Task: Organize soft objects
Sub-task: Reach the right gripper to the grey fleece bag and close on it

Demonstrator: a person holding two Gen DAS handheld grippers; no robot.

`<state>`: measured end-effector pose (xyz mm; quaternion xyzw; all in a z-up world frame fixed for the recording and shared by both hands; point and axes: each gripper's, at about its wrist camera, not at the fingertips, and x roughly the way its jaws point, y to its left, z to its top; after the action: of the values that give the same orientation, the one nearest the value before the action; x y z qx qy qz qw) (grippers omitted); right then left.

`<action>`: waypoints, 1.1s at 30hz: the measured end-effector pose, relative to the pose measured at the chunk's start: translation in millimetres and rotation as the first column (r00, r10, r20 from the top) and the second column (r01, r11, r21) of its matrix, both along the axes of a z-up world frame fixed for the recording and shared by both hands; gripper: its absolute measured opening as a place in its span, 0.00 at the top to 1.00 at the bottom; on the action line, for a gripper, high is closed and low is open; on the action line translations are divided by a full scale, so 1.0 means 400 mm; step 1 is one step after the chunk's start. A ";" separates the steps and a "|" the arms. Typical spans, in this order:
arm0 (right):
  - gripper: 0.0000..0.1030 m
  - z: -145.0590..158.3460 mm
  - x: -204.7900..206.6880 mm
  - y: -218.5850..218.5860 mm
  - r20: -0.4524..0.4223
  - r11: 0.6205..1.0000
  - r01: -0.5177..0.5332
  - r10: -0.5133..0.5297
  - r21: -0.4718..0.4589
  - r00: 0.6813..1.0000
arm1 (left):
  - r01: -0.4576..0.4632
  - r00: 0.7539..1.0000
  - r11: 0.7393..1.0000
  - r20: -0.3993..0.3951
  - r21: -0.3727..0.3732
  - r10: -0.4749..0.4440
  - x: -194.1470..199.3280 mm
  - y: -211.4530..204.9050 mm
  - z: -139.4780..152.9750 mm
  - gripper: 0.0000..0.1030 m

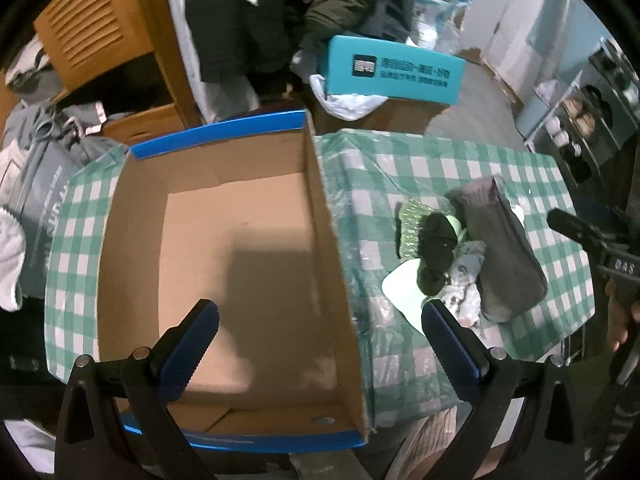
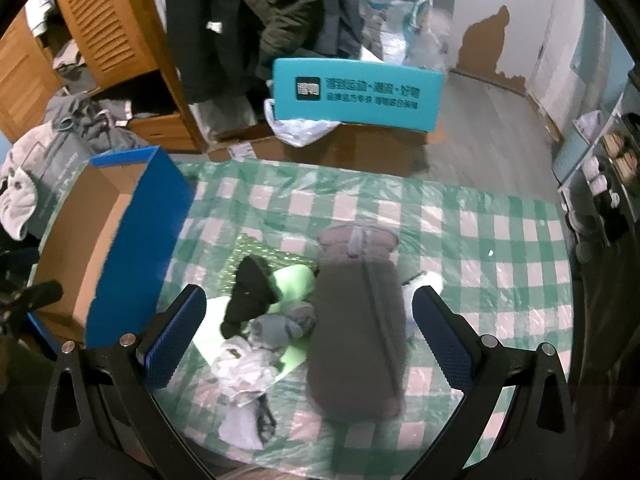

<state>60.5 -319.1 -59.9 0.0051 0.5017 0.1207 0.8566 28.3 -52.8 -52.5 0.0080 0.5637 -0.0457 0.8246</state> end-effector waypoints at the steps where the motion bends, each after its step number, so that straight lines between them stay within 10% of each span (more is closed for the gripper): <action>1: 0.02 -0.005 0.005 -0.007 -0.007 1.000 0.005 -0.005 -0.005 1.000 | 0.013 1.000 1.000 -0.006 0.005 -0.013 0.003 -0.015 0.000 0.00; 17: 0.02 -0.031 0.102 -0.093 -0.125 0.998 -0.040 0.035 -0.041 0.992 | 0.108 0.993 0.994 -0.045 -0.029 -0.109 0.121 -0.177 -0.013 0.00; 33: 0.02 -0.182 0.145 -0.099 -0.229 0.998 -0.018 0.002 -0.067 0.974 | 0.127 0.978 0.989 -0.157 -0.077 -0.137 0.183 -0.251 -0.182 0.00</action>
<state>118.7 -358.7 -132.6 -0.0129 0.6007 0.1064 0.7922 101.4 -153.2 -125.2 0.0143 0.6252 -0.1195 0.7712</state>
